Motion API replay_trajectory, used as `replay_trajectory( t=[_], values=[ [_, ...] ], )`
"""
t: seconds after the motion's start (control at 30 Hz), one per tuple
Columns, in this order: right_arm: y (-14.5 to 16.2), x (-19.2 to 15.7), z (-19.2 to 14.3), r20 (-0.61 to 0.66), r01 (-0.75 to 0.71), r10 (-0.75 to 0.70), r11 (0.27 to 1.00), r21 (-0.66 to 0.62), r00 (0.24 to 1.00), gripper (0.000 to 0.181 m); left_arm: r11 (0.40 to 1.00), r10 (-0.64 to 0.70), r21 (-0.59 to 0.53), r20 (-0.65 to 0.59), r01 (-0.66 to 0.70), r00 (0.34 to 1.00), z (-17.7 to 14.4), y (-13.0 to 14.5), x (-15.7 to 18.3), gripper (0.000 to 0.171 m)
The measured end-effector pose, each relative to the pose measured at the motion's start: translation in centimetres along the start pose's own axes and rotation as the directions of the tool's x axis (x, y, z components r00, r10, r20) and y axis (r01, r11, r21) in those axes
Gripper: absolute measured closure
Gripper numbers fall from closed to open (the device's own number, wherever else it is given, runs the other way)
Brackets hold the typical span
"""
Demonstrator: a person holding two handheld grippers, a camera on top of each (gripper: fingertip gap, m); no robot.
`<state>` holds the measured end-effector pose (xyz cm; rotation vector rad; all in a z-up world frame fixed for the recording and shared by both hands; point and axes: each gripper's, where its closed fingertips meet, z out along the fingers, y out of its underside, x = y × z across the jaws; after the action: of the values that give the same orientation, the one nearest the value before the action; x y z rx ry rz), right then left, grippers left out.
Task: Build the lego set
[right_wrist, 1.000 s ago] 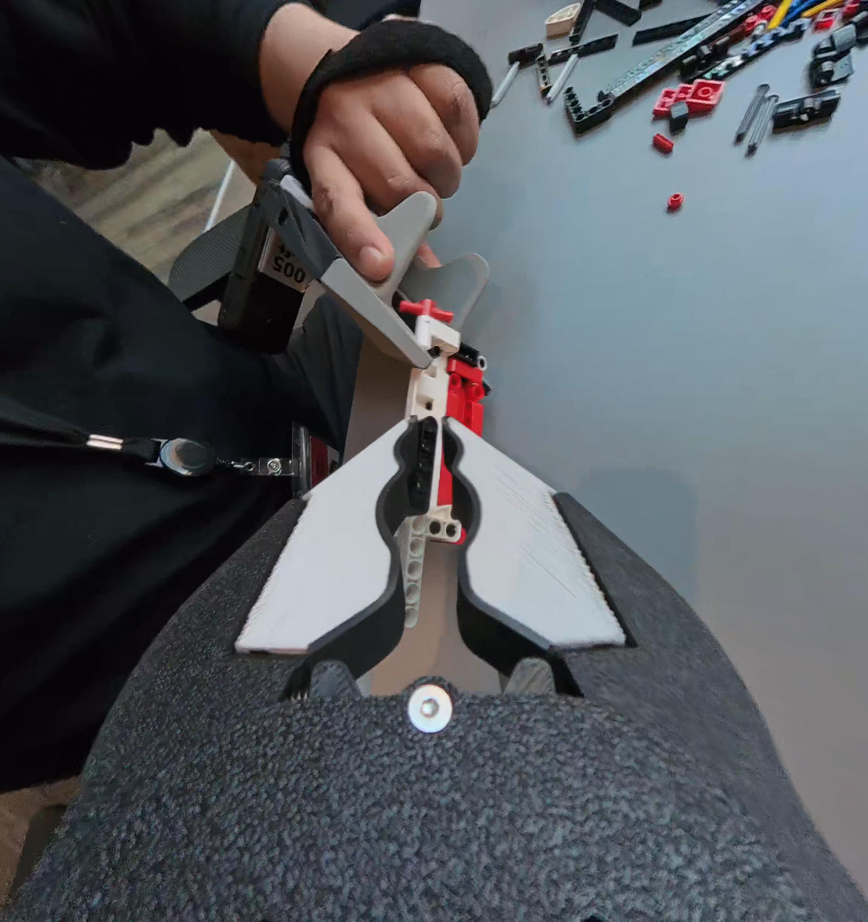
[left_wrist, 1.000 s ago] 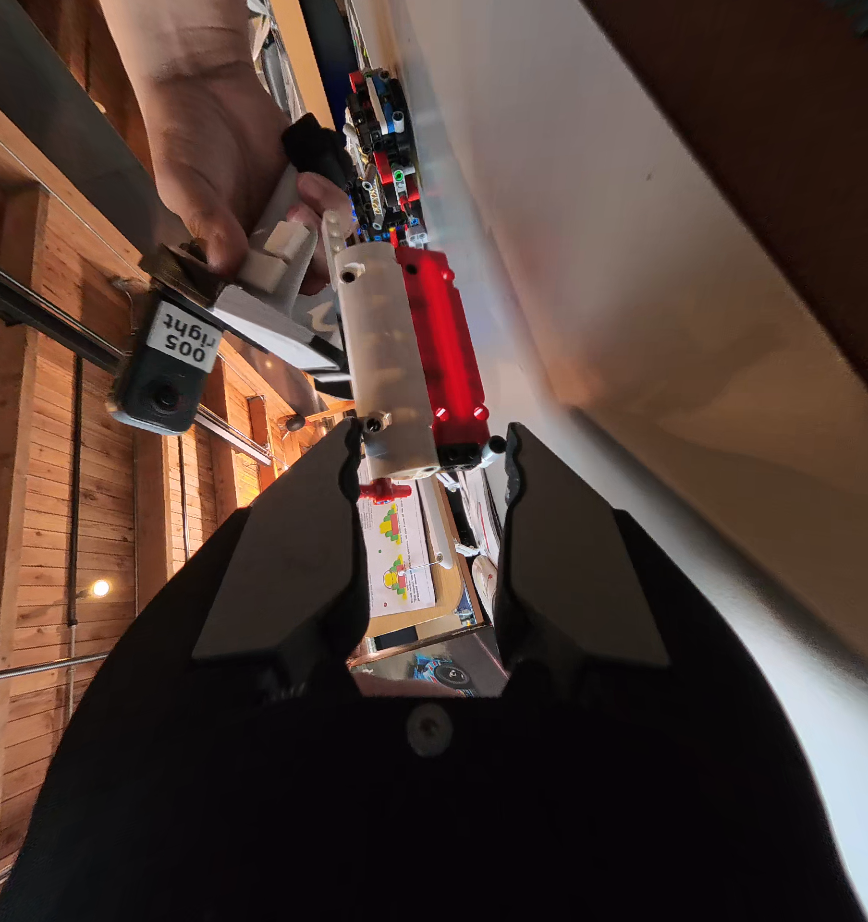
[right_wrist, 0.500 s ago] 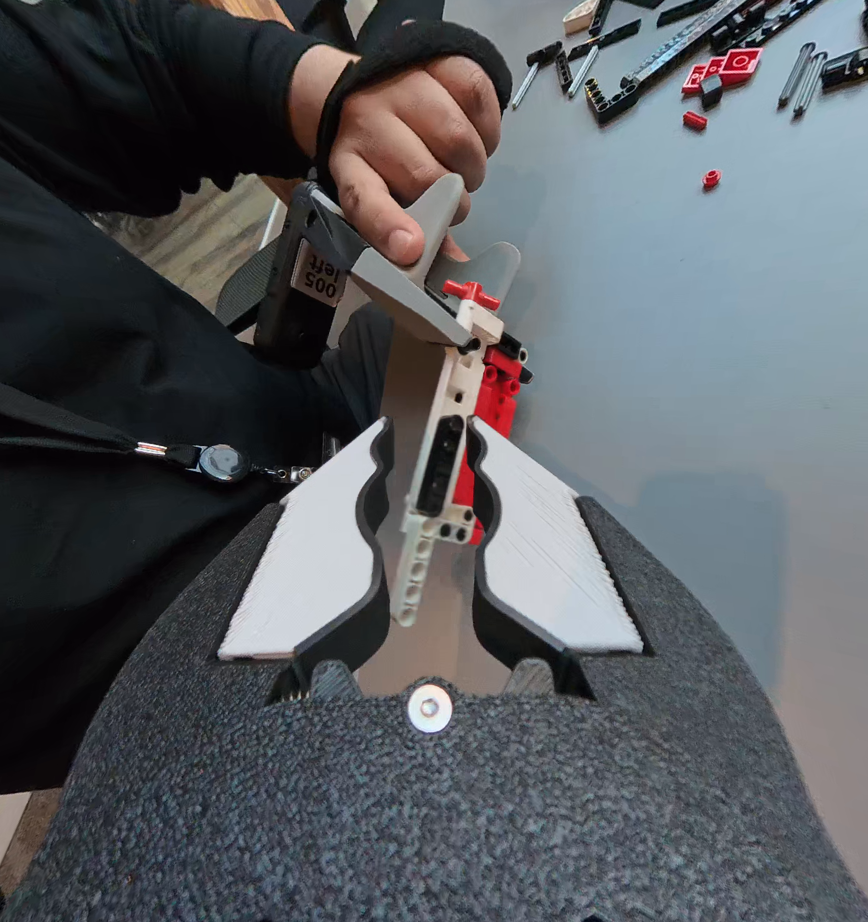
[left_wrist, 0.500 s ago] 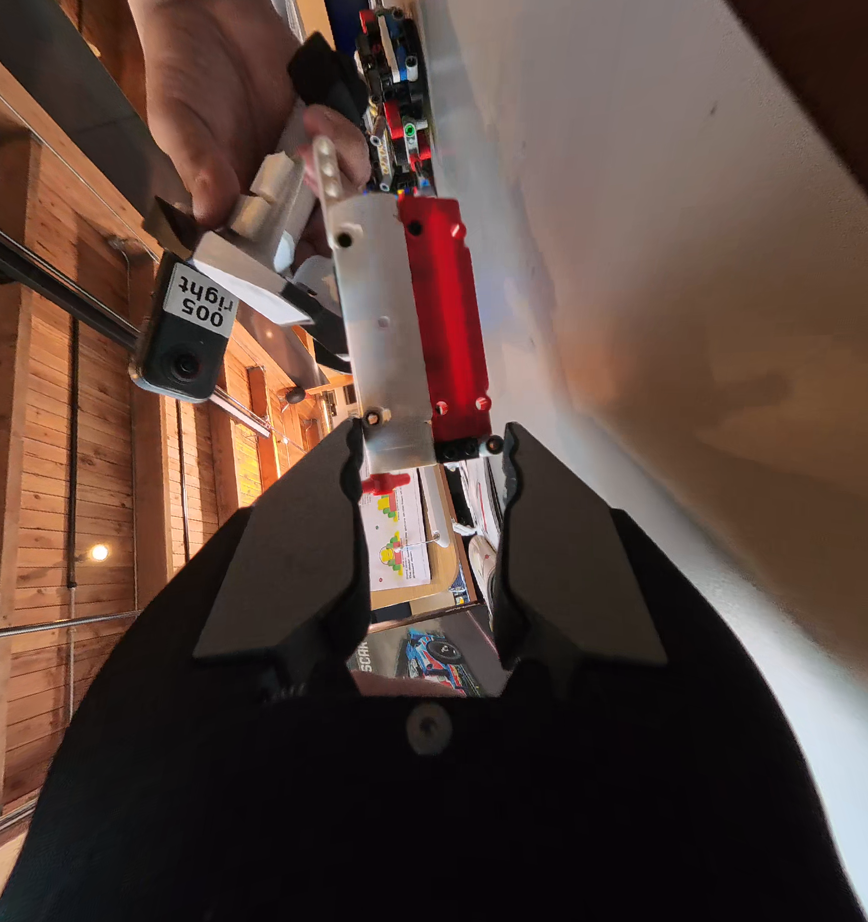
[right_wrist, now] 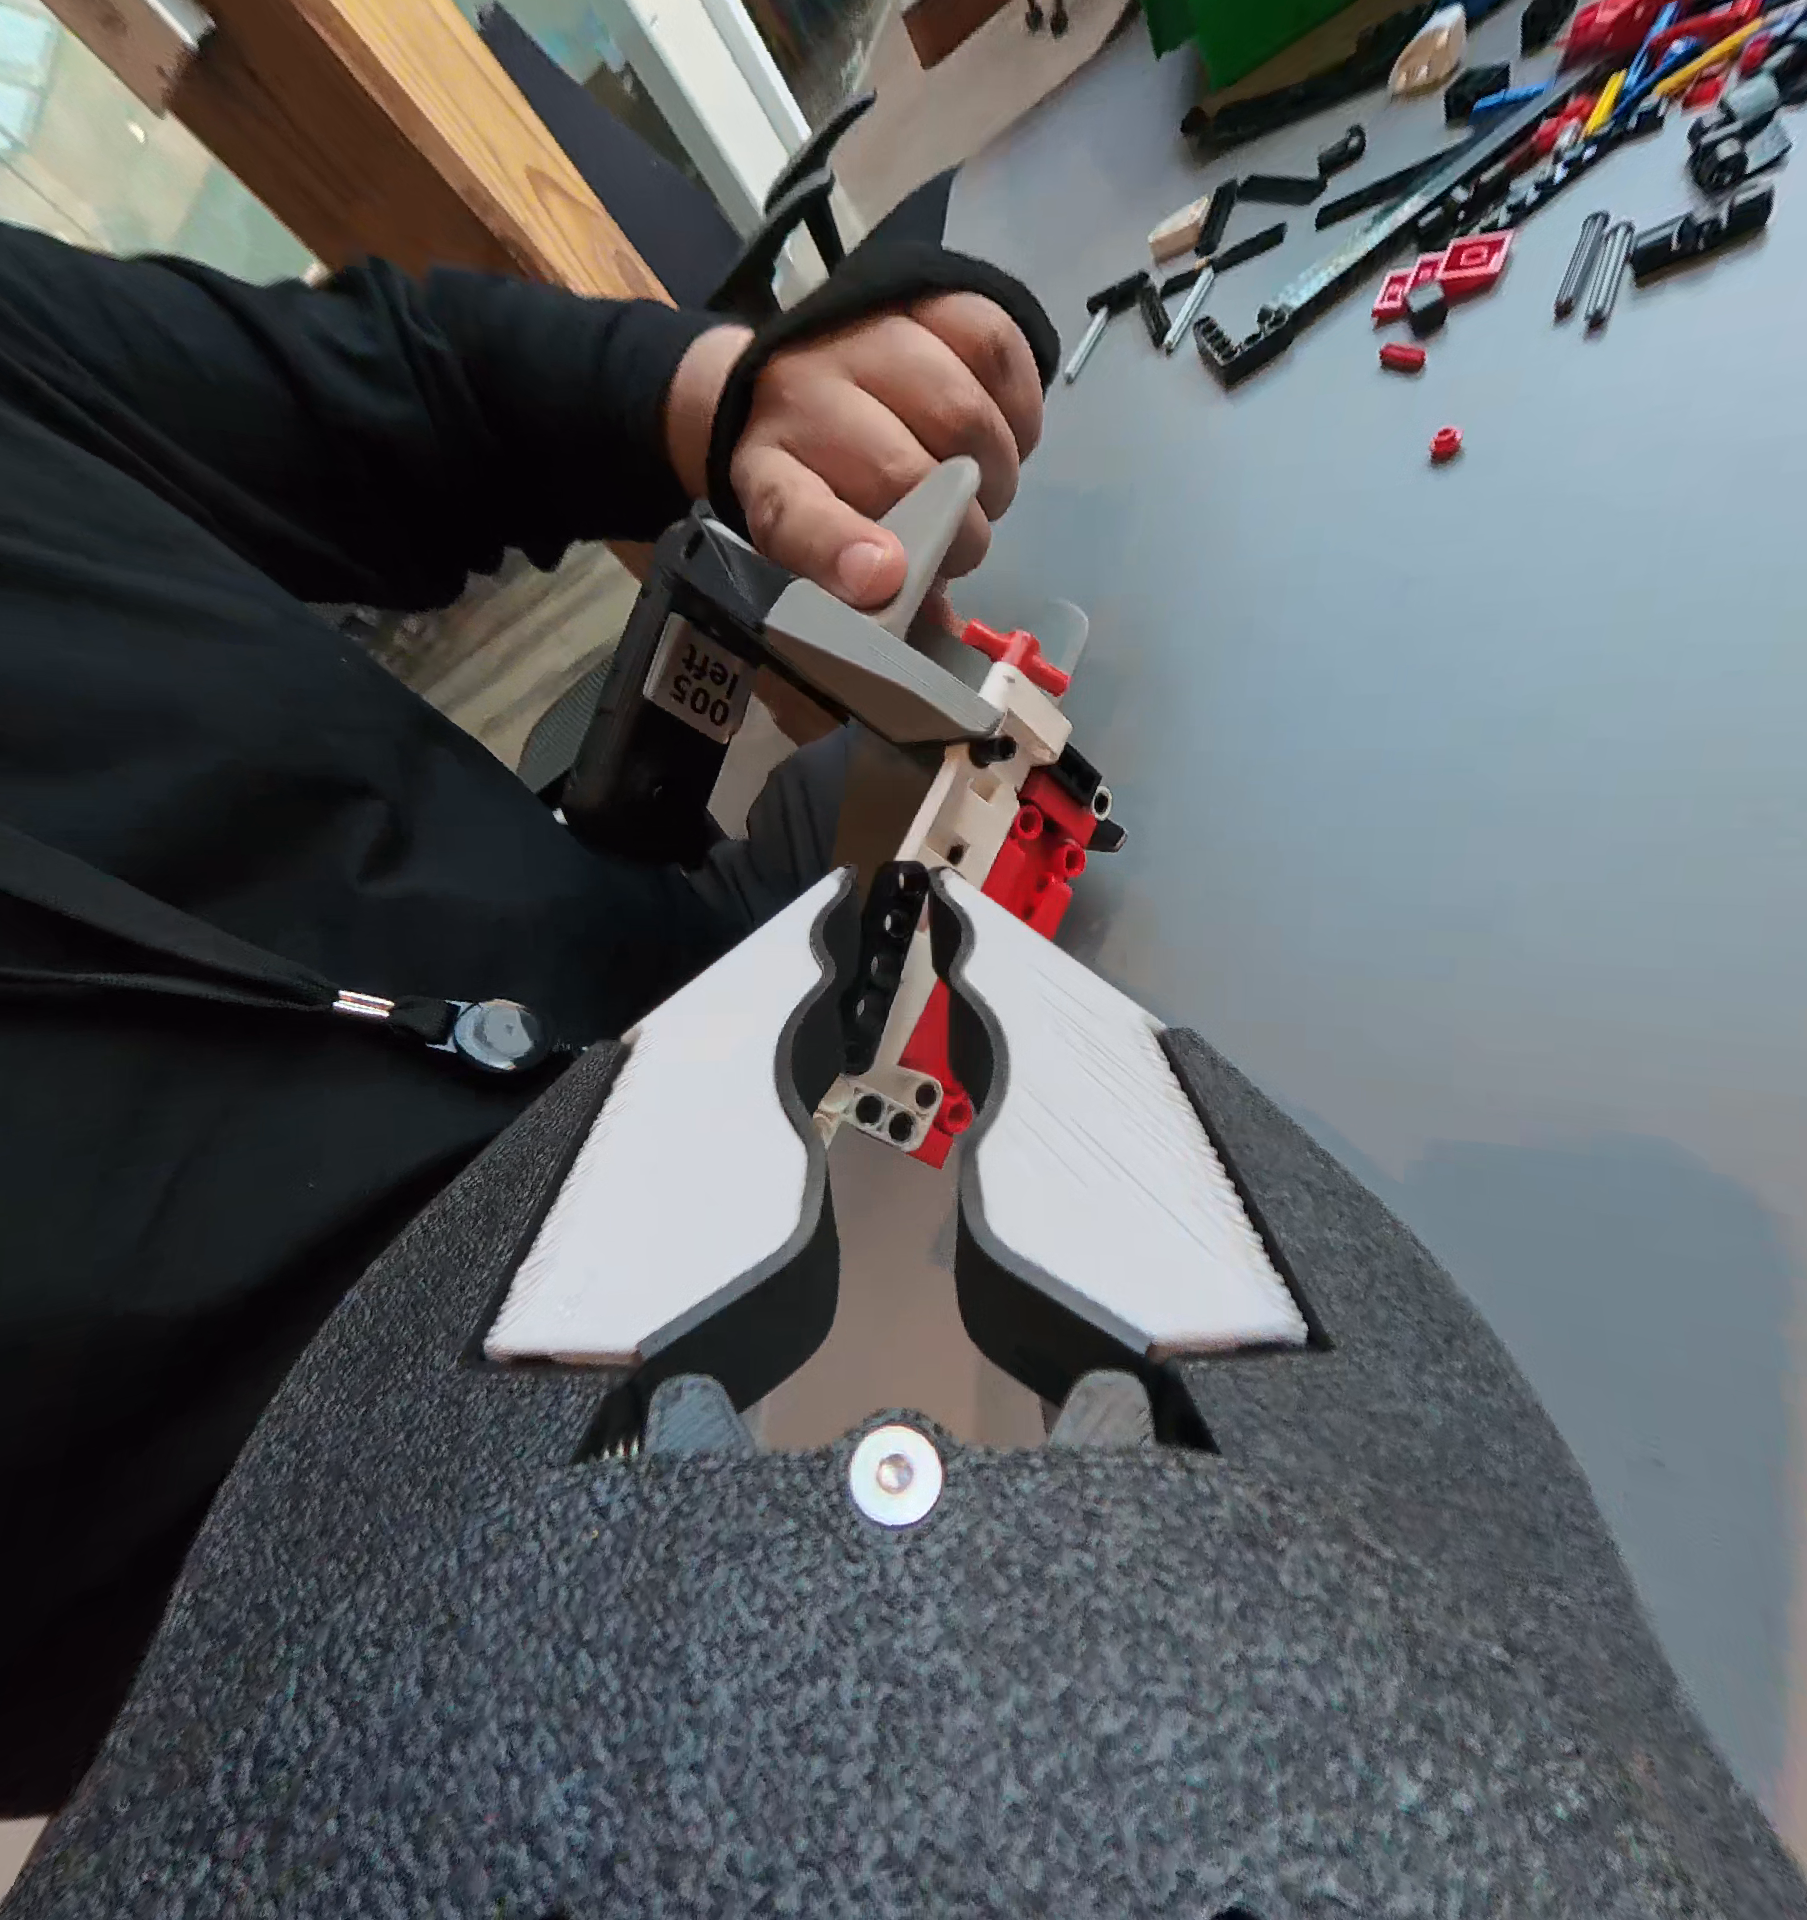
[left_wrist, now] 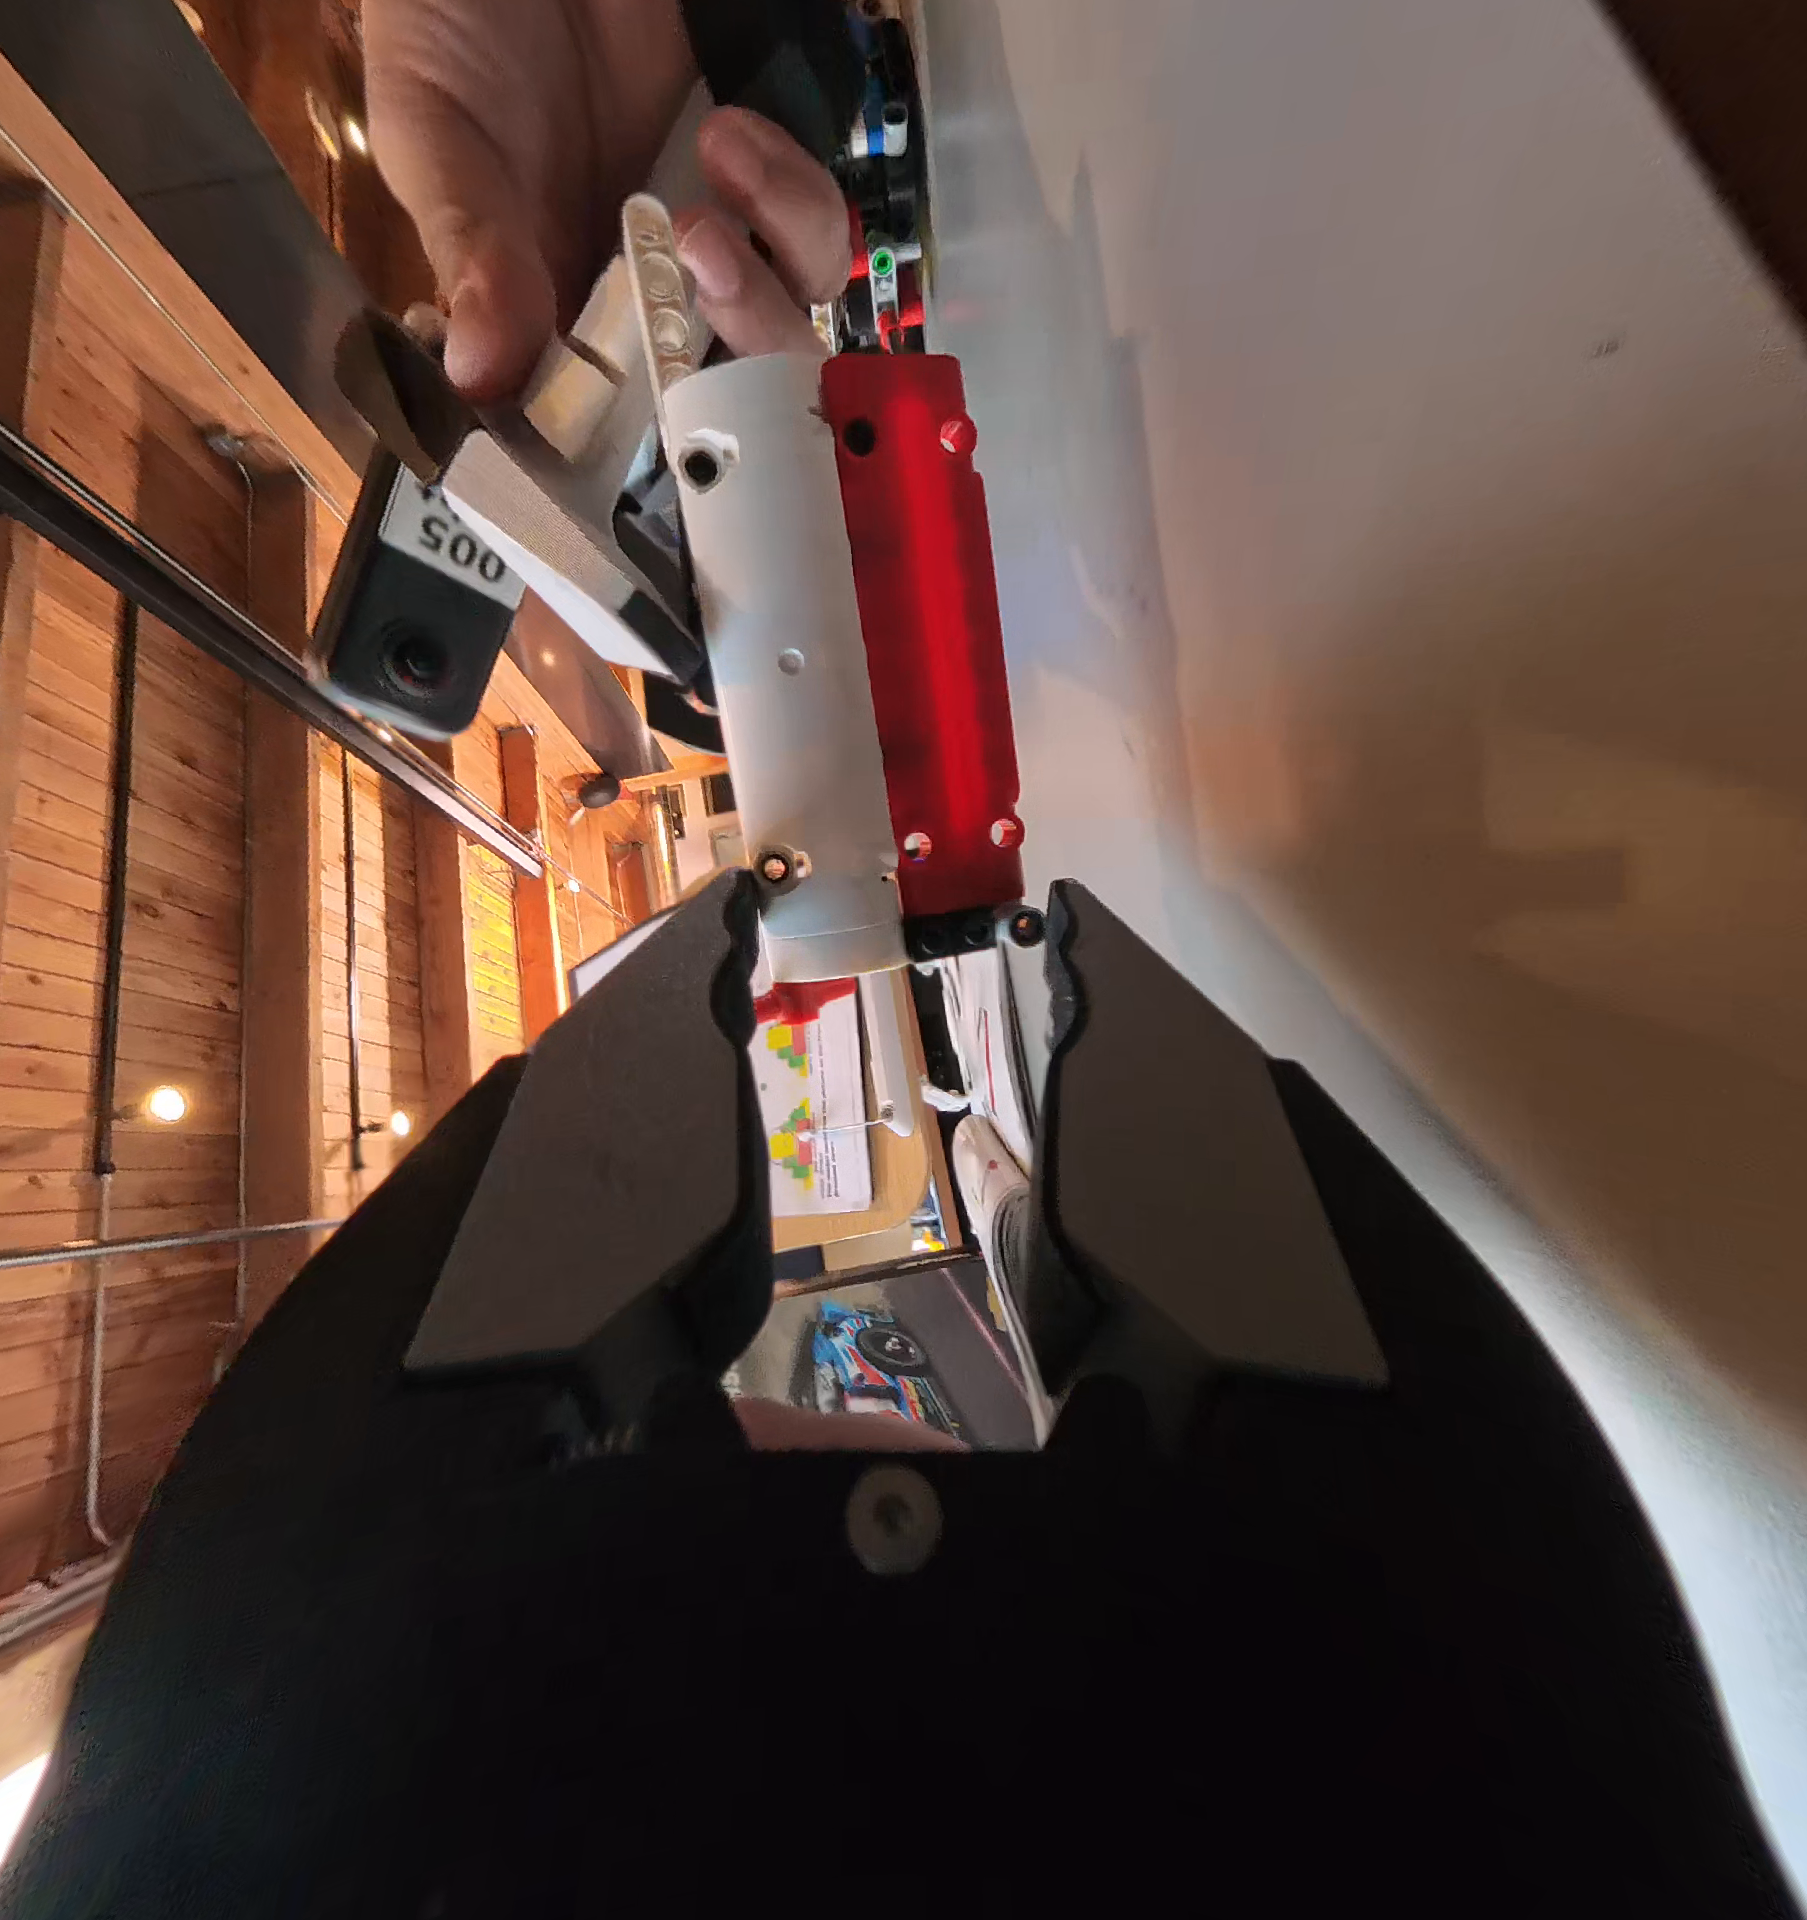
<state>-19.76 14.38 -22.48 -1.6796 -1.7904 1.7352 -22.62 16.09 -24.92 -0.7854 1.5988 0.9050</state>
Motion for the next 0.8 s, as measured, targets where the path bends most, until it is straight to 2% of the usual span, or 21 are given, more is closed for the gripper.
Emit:
replay_trajectory(
  t=[0.1,0.3,0.37,0.43,0.6,0.67,0.73,0.8],
  values=[
    [-0.9,-0.4,-0.2,0.018,0.016,-0.018,0.997,0.079,1.000,0.173,0.998,-0.067,-0.018,-0.006,0.067,0.998,0.1,0.3,0.2,0.118],
    [-1.9,-0.3,-0.9,-0.010,0.033,-0.032,0.987,0.155,0.999,0.170,0.982,-0.181,-0.049,-0.016,0.180,0.983,0.2,0.6,0.6,0.120],
    [-2.1,0.8,-1.4,-0.089,0.015,-0.001,0.987,0.157,0.996,0.150,0.980,-0.194,-0.055,-0.011,0.193,0.981,0.2,0.8,0.6,0.120],
    [-2.2,1.2,-2.2,-0.191,0.053,-0.022,0.986,0.156,0.981,0.138,0.978,-0.199,-0.060,-0.013,0.198,0.980,0.2,0.7,0.6,0.120],
    [-1.4,0.8,-4.9,-0.418,0.185,-0.115,0.974,0.131,0.901,0.125,0.970,-0.230,-0.088,-0.043,0.226,0.972,0.1,0.8,1.2,0.120],
    [-1.0,0.4,-5.5,-0.453,0.192,-0.106,0.970,0.147,0.885,0.123,0.967,-0.247,-0.091,-0.085,0.239,0.965,-0.2,0.6,1.7,0.120],
    [-0.2,0.0,-5.6,-0.467,0.195,-0.105,0.970,0.148,0.878,0.123,0.934,-0.356,-0.070,-0.156,0.349,0.921,-0.5,0.0,1.6,0.120],
    [0.6,-0.2,-5.4,-0.481,0.196,-0.110,0.972,0.132,0.870,0.123,0.863,-0.495,-0.056,-0.285,0.501,0.821,-0.7,-1.0,1.6,0.121]
  ],
)
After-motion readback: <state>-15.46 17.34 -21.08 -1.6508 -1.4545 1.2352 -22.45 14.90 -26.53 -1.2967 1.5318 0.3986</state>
